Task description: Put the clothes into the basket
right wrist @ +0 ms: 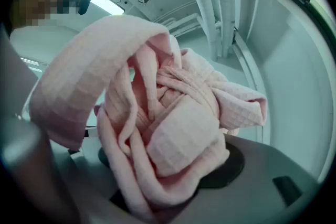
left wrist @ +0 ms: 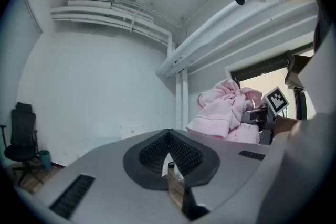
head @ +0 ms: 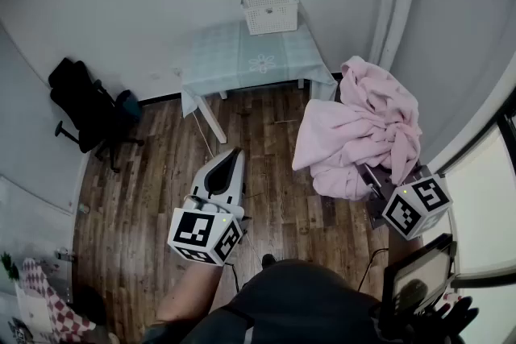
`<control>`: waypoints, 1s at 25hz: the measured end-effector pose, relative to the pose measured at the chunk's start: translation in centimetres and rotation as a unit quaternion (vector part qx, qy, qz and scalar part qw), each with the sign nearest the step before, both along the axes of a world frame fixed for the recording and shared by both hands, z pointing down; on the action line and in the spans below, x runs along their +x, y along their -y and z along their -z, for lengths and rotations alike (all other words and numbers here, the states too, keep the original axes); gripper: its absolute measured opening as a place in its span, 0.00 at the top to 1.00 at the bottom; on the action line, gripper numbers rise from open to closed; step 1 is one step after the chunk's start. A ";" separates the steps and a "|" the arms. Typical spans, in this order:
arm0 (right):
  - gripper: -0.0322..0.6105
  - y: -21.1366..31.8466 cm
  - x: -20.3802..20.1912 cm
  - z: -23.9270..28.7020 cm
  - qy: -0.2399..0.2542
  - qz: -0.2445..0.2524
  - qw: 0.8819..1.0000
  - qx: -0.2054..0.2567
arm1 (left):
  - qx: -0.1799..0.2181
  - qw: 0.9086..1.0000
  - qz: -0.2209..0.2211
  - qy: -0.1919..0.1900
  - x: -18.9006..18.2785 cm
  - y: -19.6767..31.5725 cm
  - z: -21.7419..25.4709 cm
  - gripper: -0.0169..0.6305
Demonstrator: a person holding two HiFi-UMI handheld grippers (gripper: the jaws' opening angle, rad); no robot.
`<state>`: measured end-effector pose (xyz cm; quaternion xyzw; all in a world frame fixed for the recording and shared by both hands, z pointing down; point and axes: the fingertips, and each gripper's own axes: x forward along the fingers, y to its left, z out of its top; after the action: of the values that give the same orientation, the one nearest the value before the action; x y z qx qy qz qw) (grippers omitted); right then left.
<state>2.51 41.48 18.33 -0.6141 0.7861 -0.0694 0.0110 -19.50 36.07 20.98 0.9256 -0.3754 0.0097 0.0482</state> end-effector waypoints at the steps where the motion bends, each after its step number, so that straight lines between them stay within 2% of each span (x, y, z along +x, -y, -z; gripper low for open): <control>1: 0.44 0.0 0.0 0.0 -0.001 -0.001 1.000 0.000 | 0.000 1.000 0.000 0.000 0.0 0.0 0.0 0.96; 14: 0.44 -0.2 -0.1 0.3 -0.020 0.004 1.000 0.017 | 0.001 1.000 -0.009 -0.006 0.4 0.3 -0.9 0.96; 25: 0.44 -0.3 -0.5 -0.1 -0.001 -0.025 1.000 0.016 | 0.007 0.999 -0.029 -0.021 0.0 0.8 -1.7 0.96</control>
<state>1.97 41.74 18.44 -0.6333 0.7716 -0.0559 0.0220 -19.49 35.25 22.64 0.9362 -0.3478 -0.0108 0.0488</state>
